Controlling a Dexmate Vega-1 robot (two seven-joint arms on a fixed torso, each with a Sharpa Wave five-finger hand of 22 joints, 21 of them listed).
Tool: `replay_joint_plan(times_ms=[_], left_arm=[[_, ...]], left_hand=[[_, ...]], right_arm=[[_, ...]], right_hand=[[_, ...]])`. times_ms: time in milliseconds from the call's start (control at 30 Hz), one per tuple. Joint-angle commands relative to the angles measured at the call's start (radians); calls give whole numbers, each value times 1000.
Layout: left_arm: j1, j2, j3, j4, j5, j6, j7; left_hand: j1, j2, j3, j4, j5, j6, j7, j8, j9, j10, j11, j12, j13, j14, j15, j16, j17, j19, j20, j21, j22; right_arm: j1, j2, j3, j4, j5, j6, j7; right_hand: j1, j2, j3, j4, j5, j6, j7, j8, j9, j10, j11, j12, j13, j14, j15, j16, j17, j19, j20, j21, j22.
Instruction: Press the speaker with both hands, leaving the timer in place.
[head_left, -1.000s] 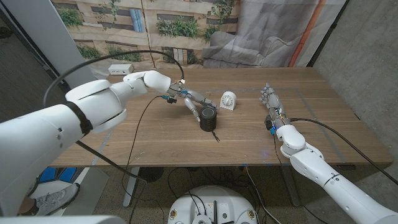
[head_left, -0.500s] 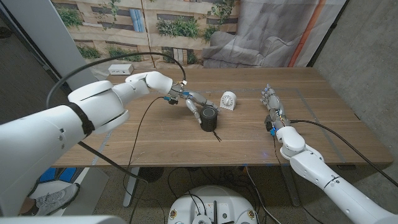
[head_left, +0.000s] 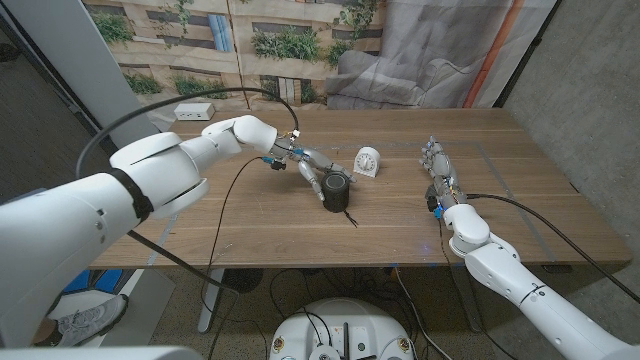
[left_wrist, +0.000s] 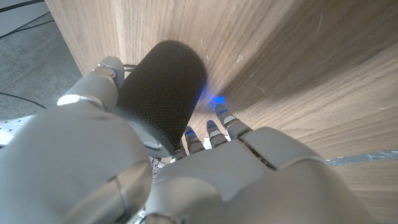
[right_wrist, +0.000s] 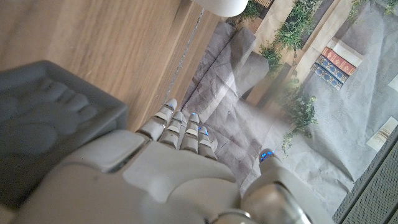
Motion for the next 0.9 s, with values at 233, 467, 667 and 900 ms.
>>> replay_joint_plan(times_ms=[233, 467, 667, 900], left_arm=[[46, 5, -71, -1, -52, -12, -40], [78, 16, -90, -3, -37, -53, 61], [115, 17, -99, -4, -38, -43, 109], [150, 22, -131, -7, -65, -59, 146]], left_hand=[[26, 3, -38, 2, -4, 47, 30, 13, 2, 48, -2, 16, 6, 42, -103, 12, 5, 29, -35, 10, 3], [69, 4, -86, 1, -11, 140, 43, 47, 2, 140, -15, 29, 7, 157, -121, 24, 5, 107, -49, 23, 5], [106, 9, -108, 1, -15, 188, 57, 64, 3, 189, -10, 33, 9, 219, -124, 27, 5, 146, -55, 26, 6], [170, 24, -151, 8, -26, 294, 76, 103, 6, 299, -21, 43, 13, 343, -141, 35, 8, 205, -70, 29, 9]], right_arm=[[6, 10, 1, 17, 9, 1, -2], [8, 13, -1, 27, 13, 6, 3], [8, 13, 0, 34, 18, 11, 9], [6, 11, 1, 34, 23, 12, 13]], right_hand=[[1, 17, 0, 6, 8, -5, -3, 1, 6, 12, -1, 4, 2, 9, -4, 5, 3, 7, 4, 9, 1], [3, 18, 1, 7, 9, -5, -3, 1, 6, 11, -1, 4, 2, 10, -1, 5, 2, 8, 4, 9, 1], [3, 18, 1, 7, 9, -6, -4, 1, 6, 12, 0, 4, 2, 11, -1, 5, 2, 8, 4, 9, 1], [4, 19, 1, 8, 9, -5, -4, 1, 6, 12, -1, 4, 2, 11, -2, 5, 2, 9, 4, 9, 1]])
